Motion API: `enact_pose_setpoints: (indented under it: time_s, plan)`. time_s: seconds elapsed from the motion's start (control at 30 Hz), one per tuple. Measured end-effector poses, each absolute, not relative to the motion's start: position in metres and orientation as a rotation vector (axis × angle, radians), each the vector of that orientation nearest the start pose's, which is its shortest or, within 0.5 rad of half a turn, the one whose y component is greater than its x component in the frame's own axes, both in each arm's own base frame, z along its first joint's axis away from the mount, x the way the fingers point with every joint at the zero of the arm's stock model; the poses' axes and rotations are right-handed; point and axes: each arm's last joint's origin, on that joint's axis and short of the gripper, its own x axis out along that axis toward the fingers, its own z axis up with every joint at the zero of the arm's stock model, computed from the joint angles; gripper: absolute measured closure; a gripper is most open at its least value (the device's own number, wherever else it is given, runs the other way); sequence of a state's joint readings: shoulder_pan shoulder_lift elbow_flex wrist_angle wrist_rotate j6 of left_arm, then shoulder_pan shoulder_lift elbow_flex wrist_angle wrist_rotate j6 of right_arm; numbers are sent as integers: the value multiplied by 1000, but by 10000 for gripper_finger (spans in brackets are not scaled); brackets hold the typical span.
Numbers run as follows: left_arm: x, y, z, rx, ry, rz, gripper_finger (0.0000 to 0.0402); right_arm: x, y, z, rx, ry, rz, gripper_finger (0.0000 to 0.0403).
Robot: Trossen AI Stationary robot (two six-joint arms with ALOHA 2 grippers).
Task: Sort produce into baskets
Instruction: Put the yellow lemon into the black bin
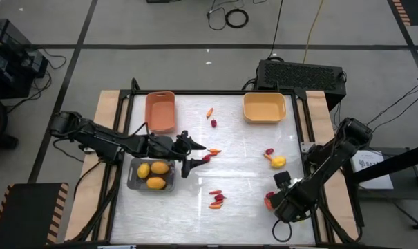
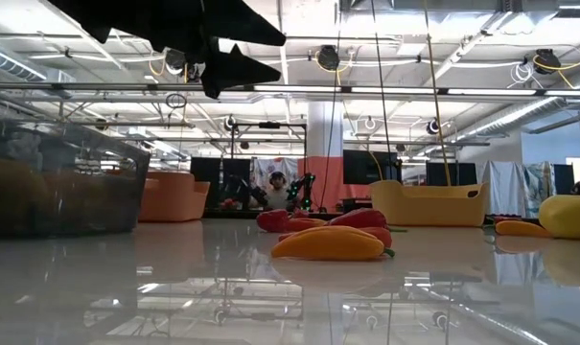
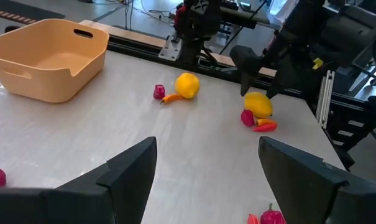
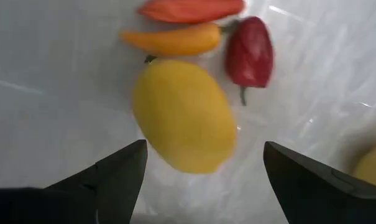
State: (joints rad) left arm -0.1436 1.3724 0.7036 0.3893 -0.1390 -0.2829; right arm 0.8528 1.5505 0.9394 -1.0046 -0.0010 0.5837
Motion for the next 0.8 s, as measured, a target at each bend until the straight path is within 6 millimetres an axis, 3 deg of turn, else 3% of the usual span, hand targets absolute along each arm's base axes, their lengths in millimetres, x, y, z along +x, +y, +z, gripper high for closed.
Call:
enact_pose_setpoints:
  time_s: [0.23, 0.47, 0.8]
  plan:
    - [288, -37, 231, -241, 277, 37, 116, 163, 189, 165, -178, 1522, 276, 89]
    - [288, -37, 231, -240, 275, 46, 116, 161, 183, 157, -117, 1526, 160, 90]
    - [288, -37, 231, -239, 274, 53, 116, 161, 184, 157, -94, 1532, 149, 90]
